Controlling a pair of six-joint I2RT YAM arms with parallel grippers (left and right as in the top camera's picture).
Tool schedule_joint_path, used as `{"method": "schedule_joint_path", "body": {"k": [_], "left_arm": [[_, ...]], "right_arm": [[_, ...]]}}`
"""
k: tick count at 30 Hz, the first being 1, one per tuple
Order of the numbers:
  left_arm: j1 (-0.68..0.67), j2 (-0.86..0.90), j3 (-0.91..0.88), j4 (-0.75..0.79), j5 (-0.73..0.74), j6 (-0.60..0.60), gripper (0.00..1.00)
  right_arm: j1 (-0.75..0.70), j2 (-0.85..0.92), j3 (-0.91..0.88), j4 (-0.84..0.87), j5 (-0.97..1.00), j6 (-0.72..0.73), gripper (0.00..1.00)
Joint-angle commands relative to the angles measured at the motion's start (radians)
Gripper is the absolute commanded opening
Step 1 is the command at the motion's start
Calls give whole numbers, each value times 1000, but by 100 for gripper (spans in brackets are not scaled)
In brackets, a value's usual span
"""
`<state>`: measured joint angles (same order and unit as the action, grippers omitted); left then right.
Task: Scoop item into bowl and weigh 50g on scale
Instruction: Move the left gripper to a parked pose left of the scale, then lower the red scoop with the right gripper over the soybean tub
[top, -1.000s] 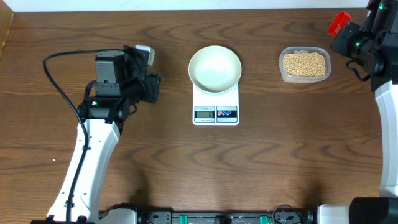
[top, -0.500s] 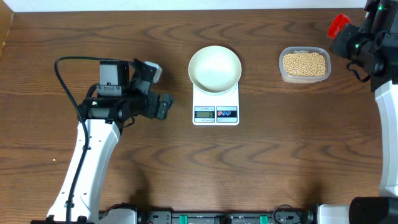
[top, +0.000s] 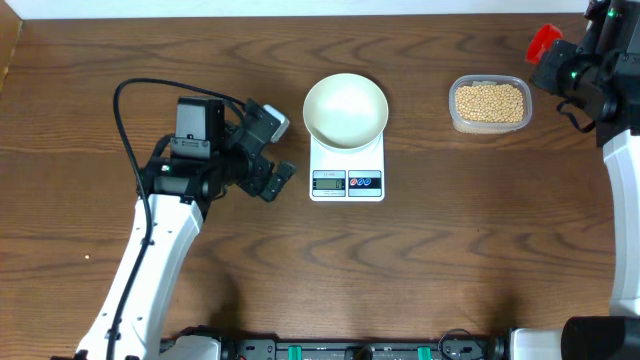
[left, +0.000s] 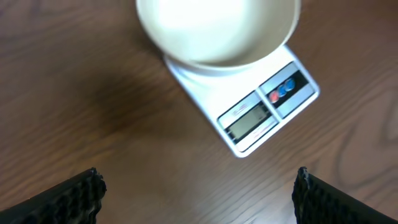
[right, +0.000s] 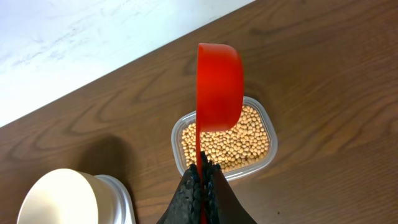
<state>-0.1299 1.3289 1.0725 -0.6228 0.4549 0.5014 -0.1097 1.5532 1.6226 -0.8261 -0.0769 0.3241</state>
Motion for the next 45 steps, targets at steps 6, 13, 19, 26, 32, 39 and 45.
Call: {"method": "schedule_joint_path", "body": {"k": [6,13,19,26,32,39,45], "left_arm": [[-3,-111,34,10,63,-82,98],[-21,-187,37,5,71,-124,98],[-37,-174,37,-102,91,-110,98],[-37,-152,37,-140,91,-103,98],[-37,-139,37,-153,92,-72,98],[-37,-139,37,-154,74,-4,98],[-37,-139,37,-154,50,-4,99]], "right_arm": [[-5,5,25,-5,8,-19,1],[-5,5,25,-5,7,-18,1],[-5,5,25,-11,7,-19,1],[-5,5,24,-32,8,-19,1],[-5,5,24,-50,8,-19,1],[-5,5,24,-67,8,-19,1],[-5,5,24,-67,8,-19,1]]}}
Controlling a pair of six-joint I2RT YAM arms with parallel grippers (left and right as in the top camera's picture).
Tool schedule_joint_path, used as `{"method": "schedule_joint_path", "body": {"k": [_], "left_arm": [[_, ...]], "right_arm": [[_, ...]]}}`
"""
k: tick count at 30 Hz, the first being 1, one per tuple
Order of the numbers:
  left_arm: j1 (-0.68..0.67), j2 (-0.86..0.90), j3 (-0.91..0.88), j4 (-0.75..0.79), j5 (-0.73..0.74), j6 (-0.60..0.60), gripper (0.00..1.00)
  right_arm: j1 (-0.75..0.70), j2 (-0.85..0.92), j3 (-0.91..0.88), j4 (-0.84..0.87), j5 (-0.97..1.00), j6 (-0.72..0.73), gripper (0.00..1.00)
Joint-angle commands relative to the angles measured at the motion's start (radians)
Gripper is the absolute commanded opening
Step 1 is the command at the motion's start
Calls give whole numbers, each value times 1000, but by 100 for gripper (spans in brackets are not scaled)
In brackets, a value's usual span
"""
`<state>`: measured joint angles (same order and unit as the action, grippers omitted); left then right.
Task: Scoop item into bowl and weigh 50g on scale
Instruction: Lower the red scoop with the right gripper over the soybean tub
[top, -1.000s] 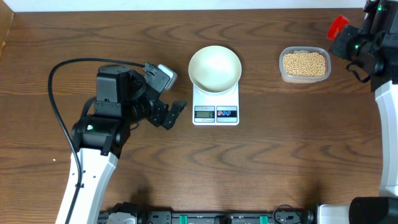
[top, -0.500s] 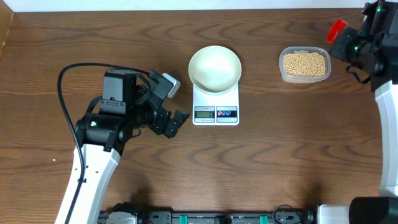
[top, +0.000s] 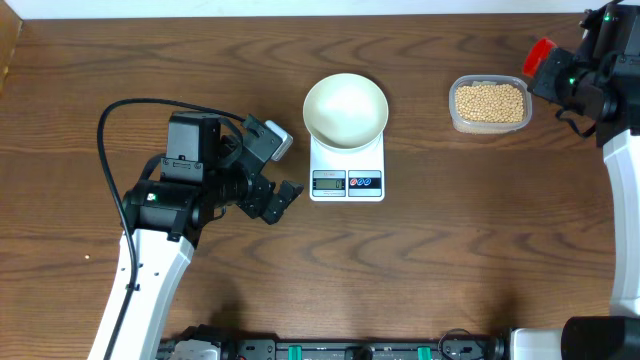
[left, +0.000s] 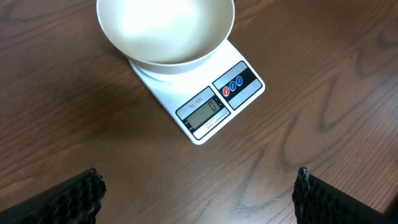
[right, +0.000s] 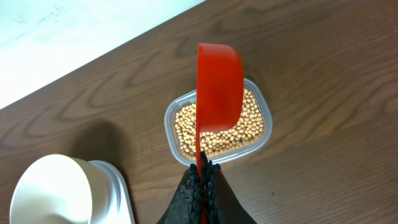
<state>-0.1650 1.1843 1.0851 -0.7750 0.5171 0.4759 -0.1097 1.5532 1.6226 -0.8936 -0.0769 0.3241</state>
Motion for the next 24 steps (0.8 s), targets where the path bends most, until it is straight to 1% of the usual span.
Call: {"method": "schedule_joint_path", "body": {"k": [1,24], "left_arm": [[-2,5,24,-2,-13,21,98],[-2,5,24,-2,-13,21,98]], "right_arm": [[-5,5,24,0,8,-19,1],[-5,5,24,-16,8,-19,1]]}}
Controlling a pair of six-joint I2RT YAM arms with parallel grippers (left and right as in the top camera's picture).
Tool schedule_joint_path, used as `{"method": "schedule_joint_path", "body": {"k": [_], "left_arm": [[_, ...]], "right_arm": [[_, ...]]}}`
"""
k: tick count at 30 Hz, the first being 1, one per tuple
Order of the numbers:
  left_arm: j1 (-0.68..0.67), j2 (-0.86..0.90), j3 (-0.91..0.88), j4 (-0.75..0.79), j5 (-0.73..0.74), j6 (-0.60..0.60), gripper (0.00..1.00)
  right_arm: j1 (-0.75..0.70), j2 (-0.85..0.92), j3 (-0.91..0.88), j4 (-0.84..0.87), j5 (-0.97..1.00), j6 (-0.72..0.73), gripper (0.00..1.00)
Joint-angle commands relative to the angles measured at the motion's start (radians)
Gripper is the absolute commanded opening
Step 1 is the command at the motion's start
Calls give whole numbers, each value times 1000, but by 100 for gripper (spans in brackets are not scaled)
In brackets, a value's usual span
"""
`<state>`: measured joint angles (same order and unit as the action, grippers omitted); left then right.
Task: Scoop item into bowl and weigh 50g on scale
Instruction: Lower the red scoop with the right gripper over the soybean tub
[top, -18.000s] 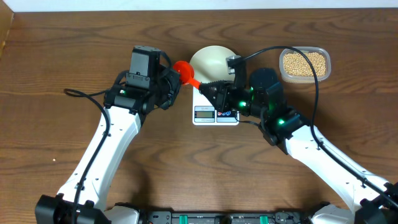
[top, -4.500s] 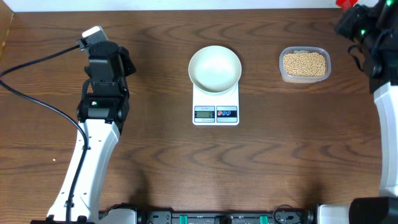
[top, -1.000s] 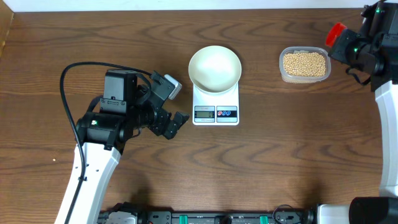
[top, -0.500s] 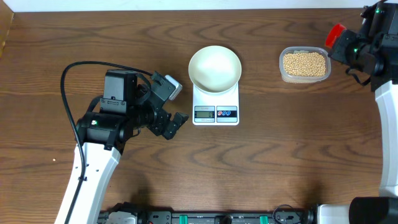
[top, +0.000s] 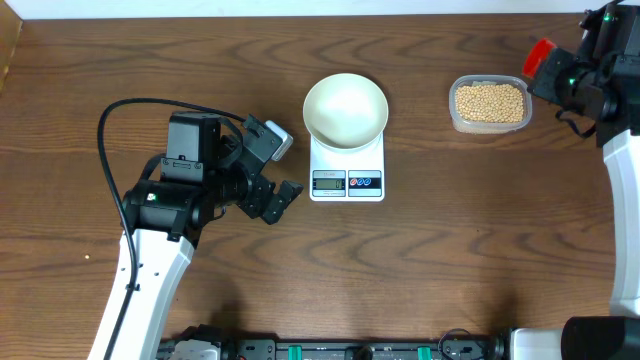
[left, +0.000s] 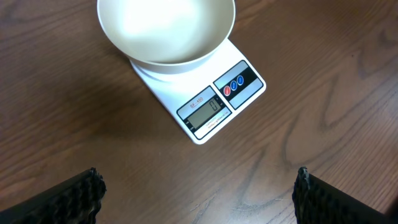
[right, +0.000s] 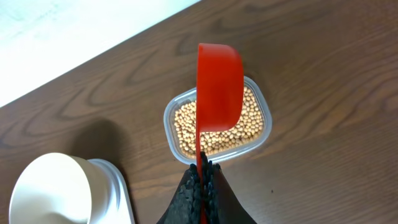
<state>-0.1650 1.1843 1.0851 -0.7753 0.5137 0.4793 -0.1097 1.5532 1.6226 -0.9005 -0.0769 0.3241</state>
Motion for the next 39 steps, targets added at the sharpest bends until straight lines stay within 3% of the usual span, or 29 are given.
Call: {"method": "schedule_joint_path", "body": {"k": [1,21,39], "left_arm": [[-2,5,24,-2,-9,18,98],[-2,5,24,-2,-9,18,99],[-2,5,24,-2,-9,18,98]], "right_arm": [[-5,5,24,-14,7,-19,1],[-5,5,24,-36,8,-201,1],[-5,70,13,-60,13,-199,1]]}}
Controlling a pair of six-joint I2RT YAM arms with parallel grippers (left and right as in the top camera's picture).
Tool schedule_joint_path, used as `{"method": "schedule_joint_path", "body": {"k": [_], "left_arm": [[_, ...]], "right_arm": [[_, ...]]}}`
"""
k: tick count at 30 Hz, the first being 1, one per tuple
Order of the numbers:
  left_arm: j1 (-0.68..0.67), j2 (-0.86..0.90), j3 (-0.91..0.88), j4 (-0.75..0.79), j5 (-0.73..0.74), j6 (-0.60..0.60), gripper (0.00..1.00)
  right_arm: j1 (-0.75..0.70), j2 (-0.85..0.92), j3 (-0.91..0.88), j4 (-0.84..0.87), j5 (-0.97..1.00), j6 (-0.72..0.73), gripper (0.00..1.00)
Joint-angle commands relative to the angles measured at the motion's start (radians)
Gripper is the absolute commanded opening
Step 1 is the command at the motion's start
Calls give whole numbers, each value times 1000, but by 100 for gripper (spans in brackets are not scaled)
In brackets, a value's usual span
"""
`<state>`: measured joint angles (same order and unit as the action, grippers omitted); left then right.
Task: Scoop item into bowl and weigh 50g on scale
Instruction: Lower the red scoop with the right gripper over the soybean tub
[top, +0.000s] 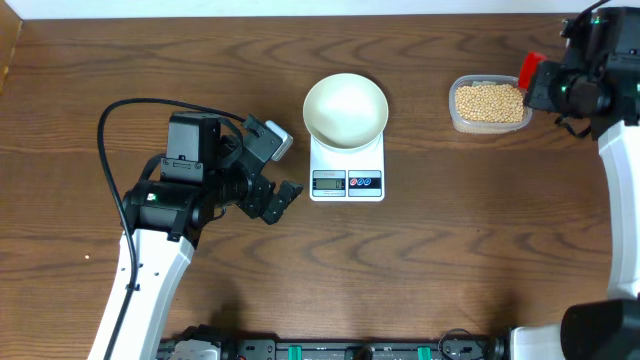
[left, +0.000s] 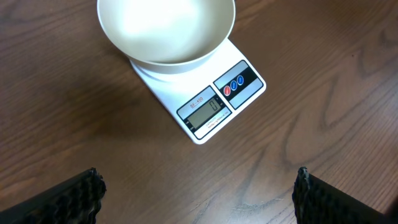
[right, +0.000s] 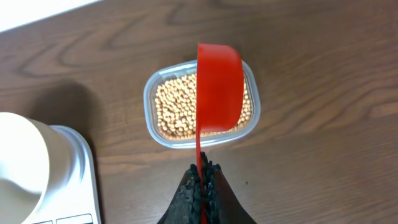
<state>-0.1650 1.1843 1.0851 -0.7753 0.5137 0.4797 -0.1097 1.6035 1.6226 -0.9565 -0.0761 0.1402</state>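
Observation:
A cream bowl stands empty on the white scale, whose display reads 0. A clear tub of beans sits at the back right. My right gripper is shut on the handle of a red scoop, edge-on over the tub of beans; the red scoop hangs at the tub's right edge. My left gripper hovers open left of the scale, nothing between its fingers.
The brown wooden table carries only the scale and the tub. A white wall strip runs along the far edge. A black cable loops behind my left arm.
My right gripper has shifted the scoop so it hangs more squarely over the bean tub. The left arm, bowl and scale have not moved.
My left gripper was close to the scale, open; then it stood further back and stayed there. My right gripper held the red scoop beyond the tub's far right throughout, and now holds it over the tub.

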Motion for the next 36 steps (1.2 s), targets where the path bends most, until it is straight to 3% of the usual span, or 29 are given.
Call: {"method": "schedule_joint_path", "body": {"k": [1,36], "left_arm": [[-2,5,24,-2,-9,18,98],[-2,5,24,-2,-9,17,98]], "right_arm": [[-5,27,13,-2,24,-16,1],[191,246,11,11,463,-97,1]]}}
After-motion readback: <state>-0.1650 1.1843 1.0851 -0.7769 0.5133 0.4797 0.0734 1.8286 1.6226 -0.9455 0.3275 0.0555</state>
